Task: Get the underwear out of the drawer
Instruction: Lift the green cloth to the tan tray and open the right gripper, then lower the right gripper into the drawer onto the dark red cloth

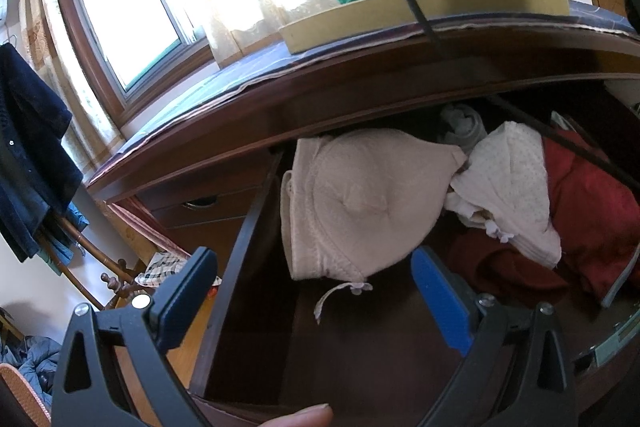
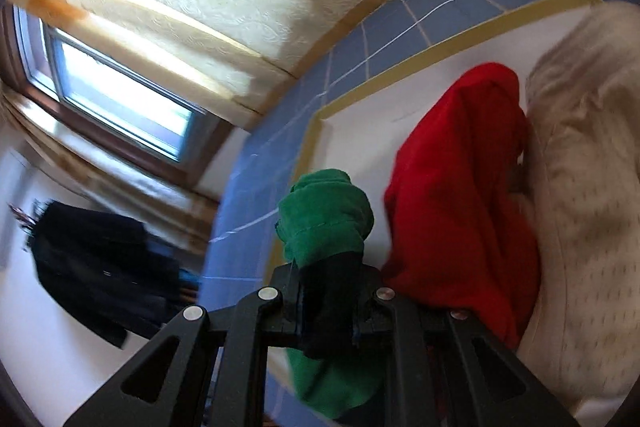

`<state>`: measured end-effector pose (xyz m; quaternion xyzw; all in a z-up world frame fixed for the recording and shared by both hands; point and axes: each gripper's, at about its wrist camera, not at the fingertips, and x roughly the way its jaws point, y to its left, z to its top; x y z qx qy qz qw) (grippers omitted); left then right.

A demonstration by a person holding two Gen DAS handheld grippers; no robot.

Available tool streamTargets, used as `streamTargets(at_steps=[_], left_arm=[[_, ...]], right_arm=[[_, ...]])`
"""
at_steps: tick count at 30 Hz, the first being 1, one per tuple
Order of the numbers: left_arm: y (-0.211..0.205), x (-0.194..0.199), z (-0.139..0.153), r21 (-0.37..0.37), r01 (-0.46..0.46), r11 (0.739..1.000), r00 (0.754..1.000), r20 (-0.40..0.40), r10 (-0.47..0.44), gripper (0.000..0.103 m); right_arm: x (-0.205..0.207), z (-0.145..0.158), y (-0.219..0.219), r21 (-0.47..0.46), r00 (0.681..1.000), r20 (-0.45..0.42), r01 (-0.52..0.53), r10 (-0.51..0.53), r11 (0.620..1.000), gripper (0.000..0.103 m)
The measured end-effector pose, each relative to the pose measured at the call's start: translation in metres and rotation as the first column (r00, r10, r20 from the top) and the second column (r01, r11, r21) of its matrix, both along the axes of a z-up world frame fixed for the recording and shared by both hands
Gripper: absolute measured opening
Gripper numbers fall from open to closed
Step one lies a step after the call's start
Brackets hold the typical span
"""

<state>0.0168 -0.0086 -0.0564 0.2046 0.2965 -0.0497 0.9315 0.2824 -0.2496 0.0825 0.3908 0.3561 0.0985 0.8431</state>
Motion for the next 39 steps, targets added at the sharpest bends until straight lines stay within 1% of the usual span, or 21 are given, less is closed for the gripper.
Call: streamTargets(at_steps=[4,8,11,15,16,19,20,21,22,23,24,26,28,31,35,39], left_arm=[[0.000,-0.001,0.000,0.000,0.000,1.000,1.000,-0.002,0.000,0.099],[0.000,-0.001,-0.001,0.000,0.000,1.000,1.000,-0.002,0.000,0.099],[0.000,-0.001,-0.001,0.000,0.000,1.000,1.000,-0.001,0.000,0.099],[0.000,0.000,0.000,0.000,0.000,1.000,1.000,-0.002,0.000,0.099],[0.000,-0.001,0.000,0.000,0.000,1.000,1.000,-0.001,0.000,0.099],[0.000,-0.002,-0.001,-0.001,0.000,1.000,1.000,0.002,0.000,0.099],[0.000,-0.002,-0.001,-0.002,0.001,1.000,1.000,0.004,-0.001,0.099],[0.000,-0.002,-0.001,-0.002,0.002,1.000,1.000,0.005,-0.001,0.099],[0.000,-0.003,-0.001,-0.002,0.001,1.000,1.000,0.004,-0.001,0.099],[0.000,-0.002,-0.002,-0.002,0.001,1.000,1.000,0.001,-0.001,0.099],[0.000,-0.002,-0.002,-0.001,0.001,1.000,1.000,-0.002,-0.001,0.099],[0.001,-0.003,-0.002,-0.001,0.000,1.000,1.000,-0.003,0.000,0.099],[0.000,-0.003,-0.002,0.000,-0.002,1.000,1.000,-0.001,0.002,0.099],[0.000,-0.002,-0.002,0.002,-0.004,1.000,1.000,-0.003,0.004,0.099],[0.000,-0.002,-0.002,0.001,-0.004,1.000,1.000,-0.001,0.004,0.099],[0.000,-0.002,-0.002,0.001,-0.004,1.000,1.000,0.000,0.004,0.099]], right_arm=[[0.014,0.000,0.012,-0.158,0.999,-0.031,-0.018,0.013,0.987,0.017],[0.024,-0.004,0.019,-0.269,0.999,-0.052,-0.026,0.012,0.963,0.015],[0.025,-0.003,0.024,-0.353,0.999,-0.046,-0.026,0.011,0.935,0.014],[0.027,-0.002,0.025,-0.388,0.998,-0.066,-0.008,-0.019,0.922,0.015],[0.028,-0.002,0.027,-0.407,0.997,-0.073,-0.011,-0.020,0.913,0.016],[0.026,0.002,0.035,-0.466,0.997,-0.081,-0.040,0.002,0.884,0.019],[0.024,0.005,0.034,-0.469,0.997,-0.075,-0.046,0.013,0.882,0.020],[0.019,0.008,0.030,-0.446,0.999,-0.050,-0.035,0.015,0.894,0.022],[0.010,0.013,0.023,-0.400,1.000,0.006,-0.004,0.007,0.917,0.025],[0.002,0.017,0.018,-0.367,0.998,0.057,0.021,0.000,0.930,0.036],[-0.008,0.022,0.012,-0.343,0.994,0.110,0.045,-0.007,0.938,0.052],[-0.035,0.034,0.002,-0.334,0.974,0.224,0.105,-0.030,0.937,0.067],[-0.064,0.044,-0.004,-0.346,0.948,0.315,0.153,-0.039,0.926,0.068],[-0.100,0.051,-0.008,-0.371,0.929,0.368,0.185,-0.039,0.910,0.068],[-0.143,0.045,-0.007,-0.422,0.923,0.382,0.217,-0.044,0.880,0.068],[-0.183,0.026,0.003,-0.489,0.920,0.392,0.205,0.004,0.848,0.068]])
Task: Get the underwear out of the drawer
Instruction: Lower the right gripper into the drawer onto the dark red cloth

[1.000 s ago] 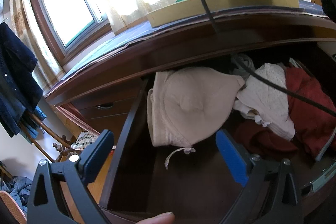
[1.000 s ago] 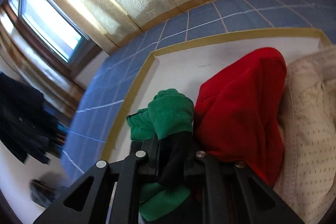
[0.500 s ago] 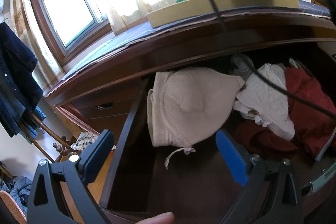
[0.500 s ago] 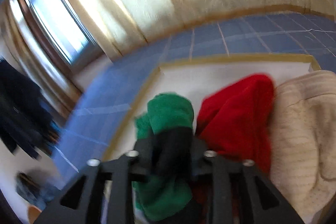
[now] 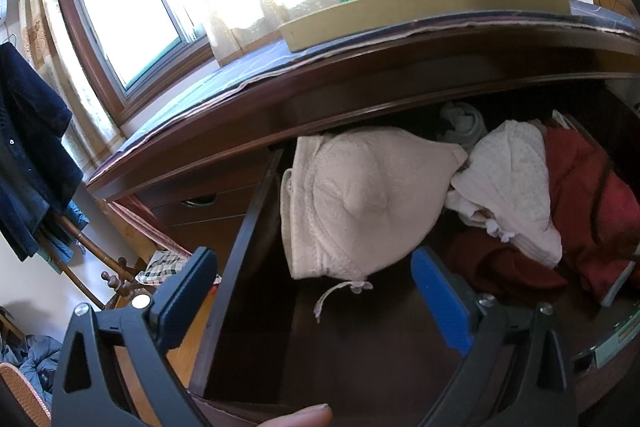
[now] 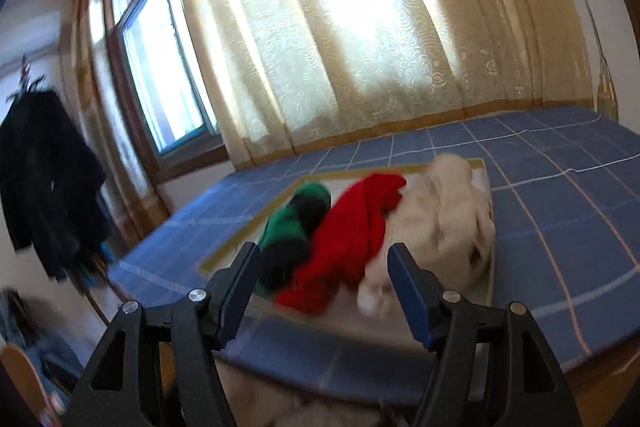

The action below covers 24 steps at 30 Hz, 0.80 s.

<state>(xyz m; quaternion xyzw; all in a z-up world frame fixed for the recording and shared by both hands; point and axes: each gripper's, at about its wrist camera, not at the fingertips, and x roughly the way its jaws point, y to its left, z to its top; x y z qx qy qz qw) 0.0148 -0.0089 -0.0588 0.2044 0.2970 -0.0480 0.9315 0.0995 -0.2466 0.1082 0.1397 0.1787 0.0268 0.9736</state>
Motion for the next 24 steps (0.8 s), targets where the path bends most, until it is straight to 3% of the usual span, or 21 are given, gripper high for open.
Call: streamTargets(at_steps=[4,14,21,24], left_arm=[[0.000,0.000,0.000,0.001,-0.002,1.000,1.000,-0.001,0.002,0.099],[0.000,0.002,0.000,0.001,-0.003,1.000,1.000,-0.004,0.003,0.099],[0.000,0.002,-0.001,0.000,-0.003,1.000,1.000,0.001,0.003,0.099],[0.000,0.001,0.000,0.000,-0.003,1.000,1.000,0.001,0.003,0.099]], right_arm=[[-0.022,-0.020,0.011,-0.070,1.000,-0.014,-0.018,0.017,0.997,0.068],[-0.069,-0.058,-0.013,-0.026,0.989,-0.145,-0.005,0.001,1.000,0.068],[-0.092,-0.082,-0.034,-0.001,0.956,-0.290,0.041,-0.039,0.999,0.068],[-0.091,-0.097,-0.032,0.025,0.922,-0.387,0.022,-0.011,0.999,0.068]])
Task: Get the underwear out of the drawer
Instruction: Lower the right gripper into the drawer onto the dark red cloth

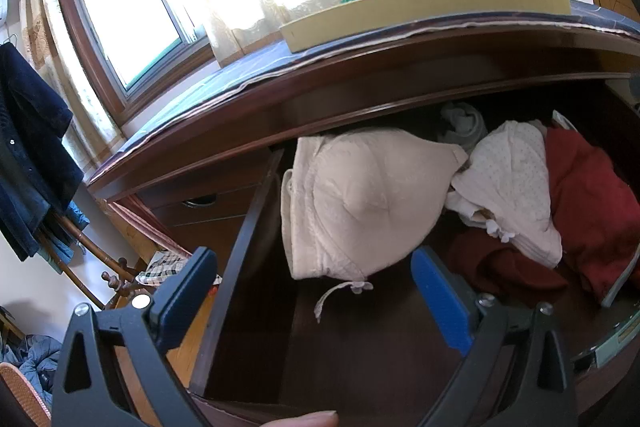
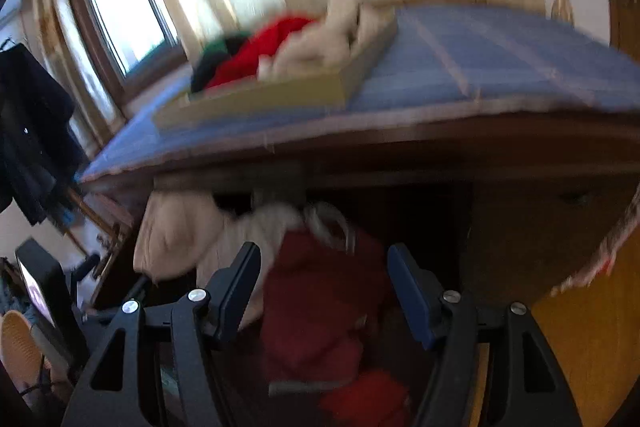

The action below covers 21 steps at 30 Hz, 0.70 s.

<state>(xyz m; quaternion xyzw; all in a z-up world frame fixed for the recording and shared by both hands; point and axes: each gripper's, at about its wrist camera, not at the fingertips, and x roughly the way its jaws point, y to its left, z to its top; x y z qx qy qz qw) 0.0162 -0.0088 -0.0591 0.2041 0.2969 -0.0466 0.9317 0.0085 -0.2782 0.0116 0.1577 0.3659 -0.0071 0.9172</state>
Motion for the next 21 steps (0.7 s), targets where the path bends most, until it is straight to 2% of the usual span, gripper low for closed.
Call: streamTargets(at_steps=[3,6,9,13,17,18,21], left_arm=[[0.000,0.000,0.000,0.000,0.000,1.000,1.000,0.000,0.000,0.099],[0.000,0.000,0.000,0.000,0.000,1.000,1.000,0.001,0.000,0.099],[0.000,0.000,0.000,0.000,0.000,1.000,1.000,0.001,0.000,0.099],[0.000,0.000,0.000,0.000,0.000,1.000,1.000,0.001,0.000,0.099],[0.000,-0.001,0.001,0.000,0.001,1.000,1.000,0.001,-0.001,0.099],[0.000,-0.001,0.001,0.000,0.001,1.000,1.000,0.000,-0.001,0.099],[0.000,-0.003,0.003,-0.001,0.001,1.000,1.000,0.001,-0.001,0.099]], right_arm=[[0.014,-0.017,0.005,0.082,0.992,-0.116,-0.043,0.052,0.996,0.068],[0.031,-0.037,0.007,0.155,0.966,-0.244,-0.049,0.087,0.987,0.068],[0.042,-0.055,0.010,0.186,0.937,-0.332,-0.046,0.107,0.981,0.068],[0.055,-0.070,0.019,0.128,0.903,-0.420,-0.038,0.089,0.991,0.068],[0.069,-0.074,0.037,0.055,0.872,-0.477,-0.099,0.113,0.994,0.071],[0.071,-0.075,0.039,0.052,0.868,-0.483,-0.108,0.119,0.993,0.075],[0.078,-0.080,0.042,0.045,0.844,-0.522,-0.122,0.128,0.992,0.075]])
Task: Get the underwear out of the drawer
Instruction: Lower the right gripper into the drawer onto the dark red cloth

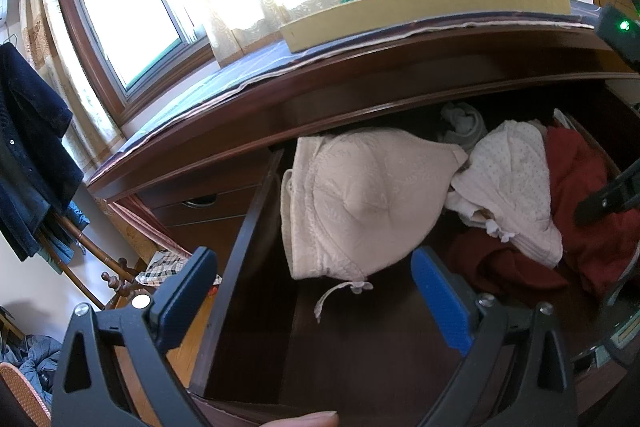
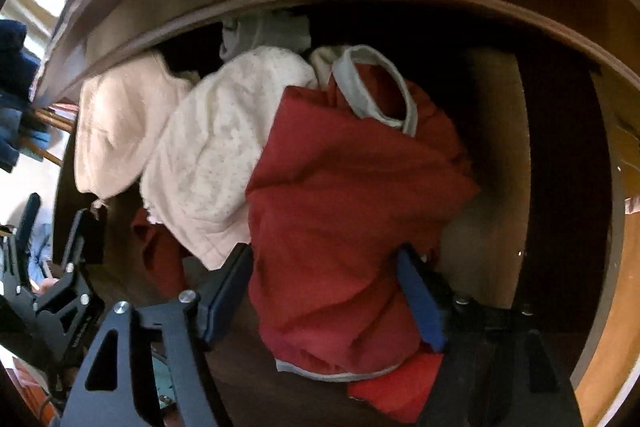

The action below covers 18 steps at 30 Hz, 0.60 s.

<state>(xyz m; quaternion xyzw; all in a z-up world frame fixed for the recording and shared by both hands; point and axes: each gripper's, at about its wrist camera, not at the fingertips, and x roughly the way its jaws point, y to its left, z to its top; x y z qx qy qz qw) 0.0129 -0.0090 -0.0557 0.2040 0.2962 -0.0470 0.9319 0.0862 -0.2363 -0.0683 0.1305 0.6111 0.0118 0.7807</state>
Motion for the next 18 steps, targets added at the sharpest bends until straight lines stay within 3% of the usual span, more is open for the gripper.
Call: streamTargets(at_steps=[9,18], left_arm=[[0.000,-0.001,-0.001,-0.002,0.003,1.000,1.000,-0.001,-0.003,0.099],[-0.001,-0.001,-0.001,-0.003,0.005,1.000,1.000,0.000,-0.005,0.099]], right_arm=[[0.012,-0.009,0.026,-0.070,0.992,-0.098,-0.089,0.082,0.994,0.090],[0.026,-0.014,0.015,0.022,0.988,-0.151,-0.015,0.018,1.000,0.102]])
